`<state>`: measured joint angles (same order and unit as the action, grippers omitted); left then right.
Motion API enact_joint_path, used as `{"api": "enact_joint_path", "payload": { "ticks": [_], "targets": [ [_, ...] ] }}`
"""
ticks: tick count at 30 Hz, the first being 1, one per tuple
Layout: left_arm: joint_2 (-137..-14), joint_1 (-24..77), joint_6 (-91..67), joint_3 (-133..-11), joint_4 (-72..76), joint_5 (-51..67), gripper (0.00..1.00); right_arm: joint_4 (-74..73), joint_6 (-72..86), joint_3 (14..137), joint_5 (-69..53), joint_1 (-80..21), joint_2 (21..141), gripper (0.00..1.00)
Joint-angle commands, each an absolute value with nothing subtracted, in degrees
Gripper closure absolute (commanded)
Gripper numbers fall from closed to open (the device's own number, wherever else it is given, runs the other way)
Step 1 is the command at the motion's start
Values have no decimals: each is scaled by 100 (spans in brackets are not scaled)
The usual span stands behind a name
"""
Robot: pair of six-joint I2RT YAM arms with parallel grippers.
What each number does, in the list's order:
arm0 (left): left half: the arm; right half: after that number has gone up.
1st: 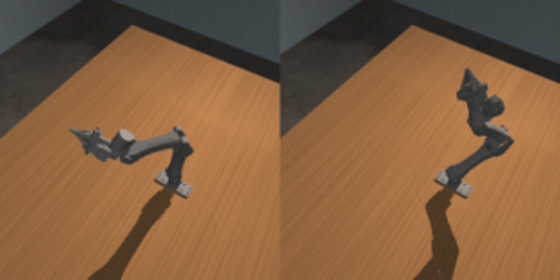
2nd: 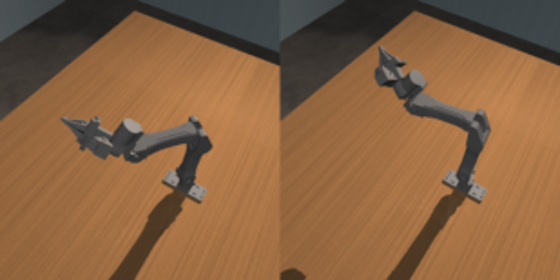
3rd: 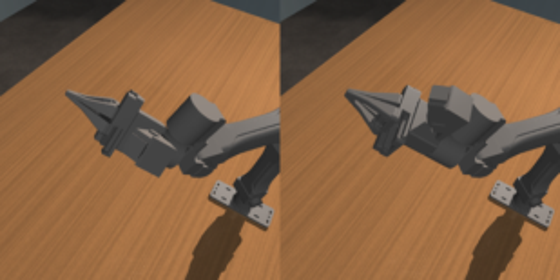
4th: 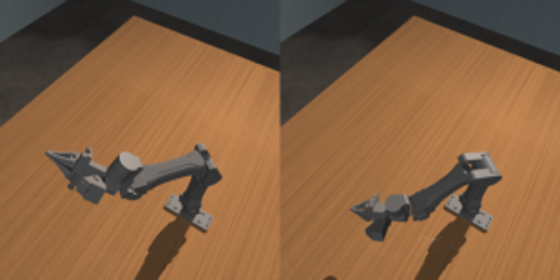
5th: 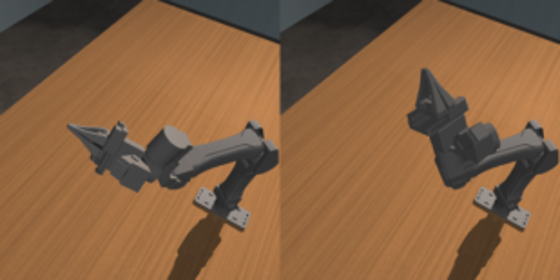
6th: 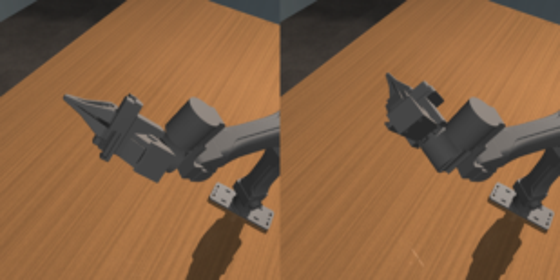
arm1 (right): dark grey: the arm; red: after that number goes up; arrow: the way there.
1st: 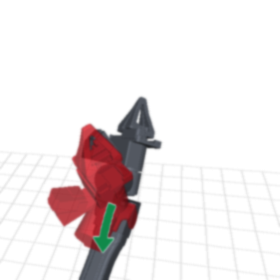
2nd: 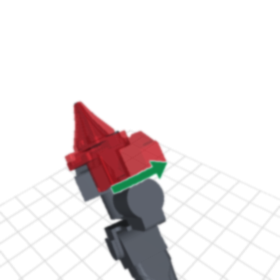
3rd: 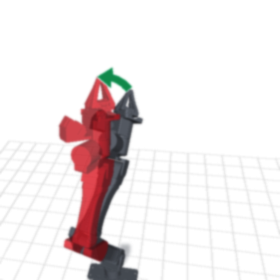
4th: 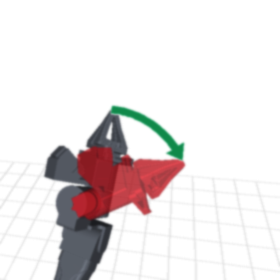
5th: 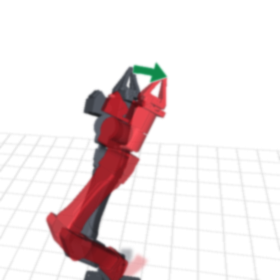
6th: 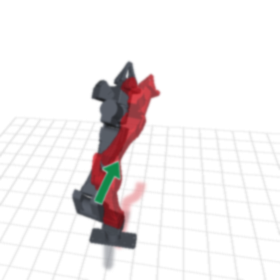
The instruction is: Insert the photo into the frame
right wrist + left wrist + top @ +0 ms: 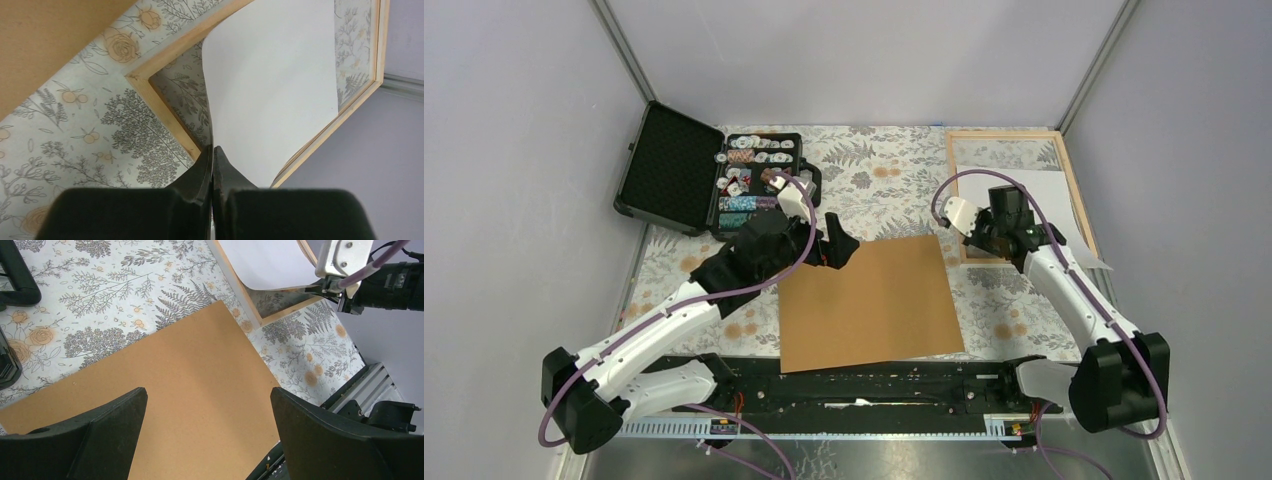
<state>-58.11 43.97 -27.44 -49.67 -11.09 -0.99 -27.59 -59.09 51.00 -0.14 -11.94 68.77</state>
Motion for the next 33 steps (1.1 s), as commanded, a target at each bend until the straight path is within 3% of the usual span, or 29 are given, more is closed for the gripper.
{"api": "enact_joint_path", "payload": {
  "ticks": [1,13,27,33],
  "targets": [
    [-5678,4455,-2733,-5048,-1064,-350,1,-2602,-6181,5476,467,-1224,7182,100],
    [-5609,4509,-2734,-4992,-1028,-354,1,-2015,-7445,5841,96,-1100,8004,100],
    [-5638,4535,-2707,-4997,-1048,-375,1,-2619,-8179,6330,-939,-1241,8192,100],
    [-5641,4535,-2725,-4983,-1020,-363,1,-2580,-8112,6144,-450,-1400,8131,100]
  ]
}}
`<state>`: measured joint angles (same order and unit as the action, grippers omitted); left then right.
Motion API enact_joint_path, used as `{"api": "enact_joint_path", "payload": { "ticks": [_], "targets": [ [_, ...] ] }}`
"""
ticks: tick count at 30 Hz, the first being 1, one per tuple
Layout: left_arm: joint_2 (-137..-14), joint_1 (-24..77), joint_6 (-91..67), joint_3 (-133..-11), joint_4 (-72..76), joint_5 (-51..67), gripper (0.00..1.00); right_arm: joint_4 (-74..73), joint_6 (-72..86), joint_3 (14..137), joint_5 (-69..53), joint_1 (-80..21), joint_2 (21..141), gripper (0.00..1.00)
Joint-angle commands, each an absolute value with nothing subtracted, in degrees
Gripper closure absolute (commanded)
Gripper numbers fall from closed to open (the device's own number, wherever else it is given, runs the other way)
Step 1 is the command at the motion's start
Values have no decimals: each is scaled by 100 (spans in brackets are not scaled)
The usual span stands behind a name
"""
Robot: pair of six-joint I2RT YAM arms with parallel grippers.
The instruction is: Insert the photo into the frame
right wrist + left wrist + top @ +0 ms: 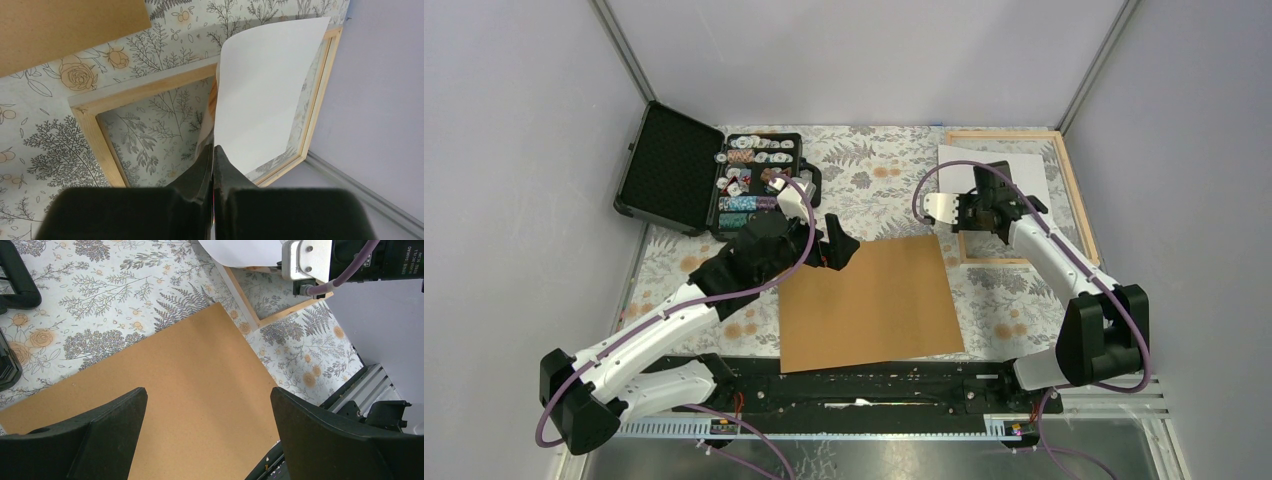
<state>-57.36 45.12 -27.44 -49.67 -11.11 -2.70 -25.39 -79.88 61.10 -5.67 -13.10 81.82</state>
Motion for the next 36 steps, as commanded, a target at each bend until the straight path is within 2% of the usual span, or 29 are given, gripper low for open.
{"api": "enact_joint_path", "payload": {
  "ticks": [1,7,36],
  "targets": [
    [-5638,4535,-2732,-4983,-1026,-362,1,-2485,-8133,6070,-324,-1397,8104,100],
    [-5635,4544,-2734,-4975,-1002,-325,1,-2176,-8135,6157,191,-1146,8267,100],
    [-5493,4718,-2595,-5016,-1080,-499,1,-1318,-9035,6444,16,-923,9278,100]
  ]
}}
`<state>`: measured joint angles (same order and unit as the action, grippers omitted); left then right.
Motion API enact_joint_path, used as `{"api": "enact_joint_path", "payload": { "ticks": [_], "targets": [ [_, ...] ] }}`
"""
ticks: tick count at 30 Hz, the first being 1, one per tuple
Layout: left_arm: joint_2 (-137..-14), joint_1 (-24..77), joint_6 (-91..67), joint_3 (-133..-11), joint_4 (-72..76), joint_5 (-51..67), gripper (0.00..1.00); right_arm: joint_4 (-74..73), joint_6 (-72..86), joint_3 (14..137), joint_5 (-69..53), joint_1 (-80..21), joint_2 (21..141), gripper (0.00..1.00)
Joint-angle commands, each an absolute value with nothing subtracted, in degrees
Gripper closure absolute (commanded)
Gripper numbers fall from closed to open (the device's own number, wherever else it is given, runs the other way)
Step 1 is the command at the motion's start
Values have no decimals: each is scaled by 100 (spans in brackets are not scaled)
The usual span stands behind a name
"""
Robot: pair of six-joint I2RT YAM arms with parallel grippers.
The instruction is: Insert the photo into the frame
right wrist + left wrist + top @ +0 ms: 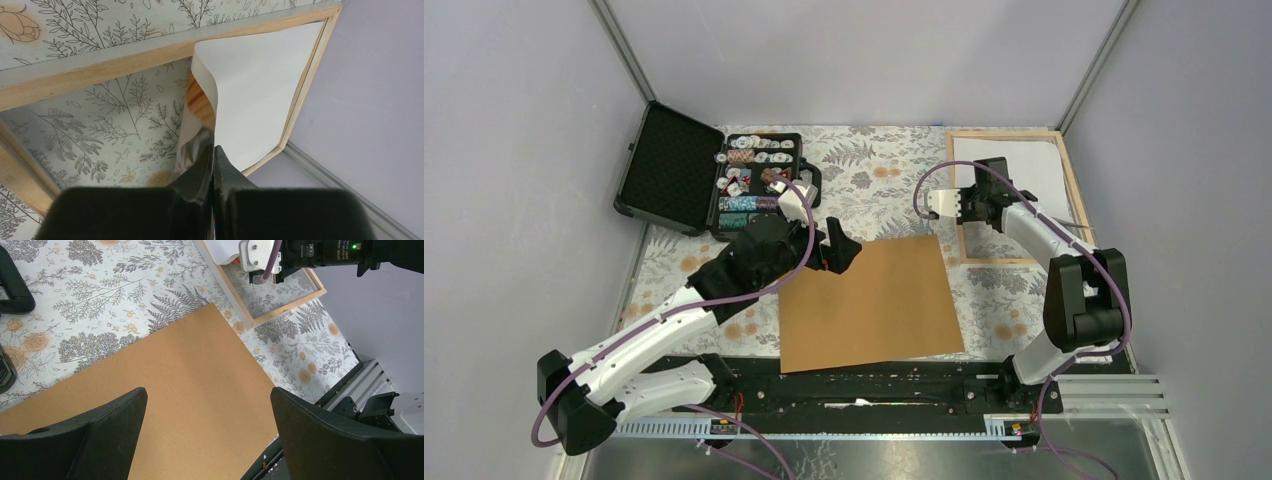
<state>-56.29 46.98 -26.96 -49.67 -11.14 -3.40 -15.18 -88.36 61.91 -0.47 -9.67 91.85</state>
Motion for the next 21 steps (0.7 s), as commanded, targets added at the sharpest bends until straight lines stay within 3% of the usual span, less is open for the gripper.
{"api": "enact_joint_path", "payload": {
  "ticks": [1,3,5,10,11,12,16,21],
  "targets": [
    [-5498,4715,-2593,-5018,-1081,-499,1,-1318,-9043,6433,14,-923,9281,100],
    [-5502,4720,-2593,-5019,-1081,-496,1,-1314,-9048,6395,10,-917,9250,100],
    [-5509,4720,-2593,-5019,-1081,-496,1,-1278,-9013,6298,10,-923,9150,93],
    [-5520,4728,-2601,-5019,-1081,-498,1,-766,-8425,5743,496,-932,8781,45],
    [-5524,4726,-2606,-5019,-1081,-499,1,-641,-8223,5604,643,-932,8683,12],
    [-5528,4728,-2614,-5011,-1073,-493,1,-507,-7981,5474,797,-932,8592,2],
    [-5528,4728,-2639,-4992,-1042,-441,1,-539,-6754,5215,1227,-948,8196,0],
    [-5537,4745,-2637,-4983,-1029,-419,1,-2206,-4199,5888,745,-1019,7961,0]
  ]
}}
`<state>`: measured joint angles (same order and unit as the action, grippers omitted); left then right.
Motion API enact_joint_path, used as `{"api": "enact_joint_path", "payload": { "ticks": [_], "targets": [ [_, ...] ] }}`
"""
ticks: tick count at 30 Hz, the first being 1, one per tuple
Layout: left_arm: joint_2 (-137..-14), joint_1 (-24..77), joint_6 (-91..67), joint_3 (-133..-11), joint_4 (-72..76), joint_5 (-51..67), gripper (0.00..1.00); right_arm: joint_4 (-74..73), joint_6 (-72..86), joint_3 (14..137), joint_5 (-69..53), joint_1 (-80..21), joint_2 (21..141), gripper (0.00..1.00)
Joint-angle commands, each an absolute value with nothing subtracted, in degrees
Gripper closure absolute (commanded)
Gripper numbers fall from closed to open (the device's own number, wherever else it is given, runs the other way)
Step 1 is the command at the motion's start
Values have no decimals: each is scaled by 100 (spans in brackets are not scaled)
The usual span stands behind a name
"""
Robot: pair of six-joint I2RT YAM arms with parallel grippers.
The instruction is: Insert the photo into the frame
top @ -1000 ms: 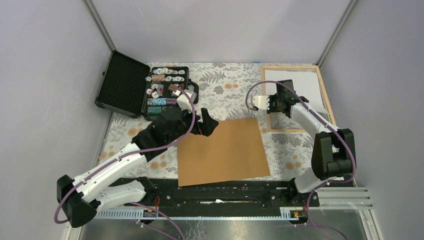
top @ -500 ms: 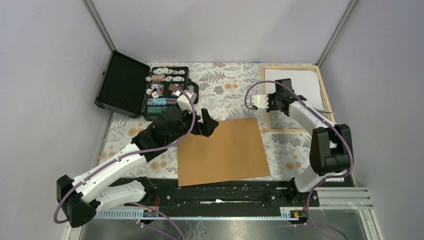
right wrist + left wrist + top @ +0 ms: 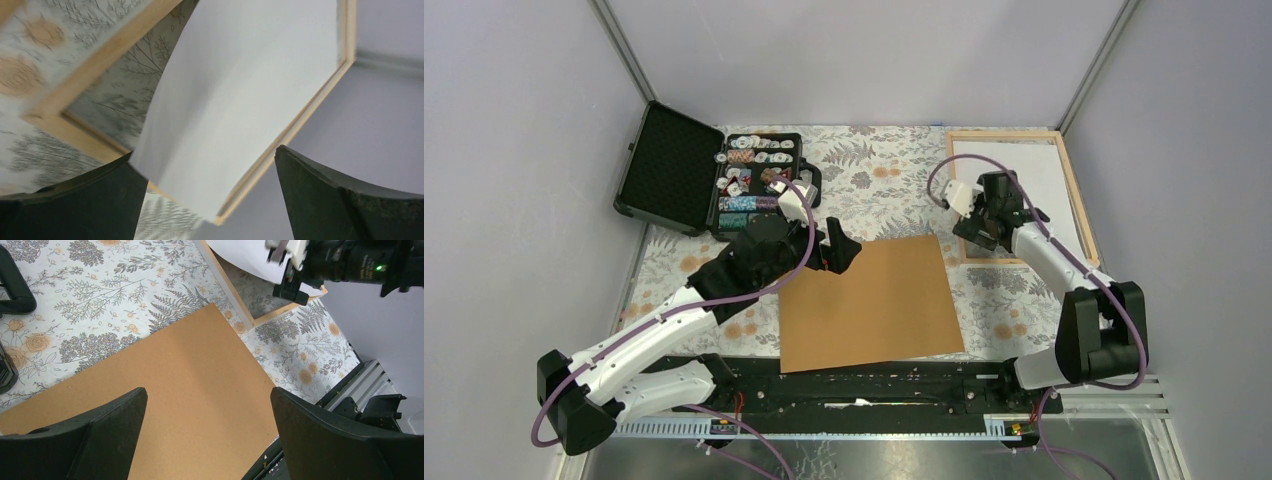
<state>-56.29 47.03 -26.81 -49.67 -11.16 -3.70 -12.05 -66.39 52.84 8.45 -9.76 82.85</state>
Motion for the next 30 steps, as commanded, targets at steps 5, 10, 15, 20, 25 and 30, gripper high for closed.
{"api": "enact_joint_path", "payload": {
  "ticks": [5,10,15,20,25,30],
  "targets": [
    [-5588,4785,-2637,-4975,-1025,-368,1,-3546,-878,6629,411,-1028,7927,0],
    [-5611,4790,-2628,-4982,-1023,-382,1,-2652,2068,6040,-334,-931,7019,0],
    [-5586,4774,-2624,-4967,-1033,-414,1,-1903,4902,4509,887,-177,6152,0],
    [-5520,4763,-2619,-4953,-1020,-412,1,-981,5158,3484,-141,1710,5518,0],
    [-5478,4759,-2603,-4948,-1015,-377,1,-392,4638,3483,-1826,3262,6374,3],
    [-5463,4867,-2513,-4987,-1066,-522,1,-172,4454,3728,-1896,3935,7044,5]
  ]
}}
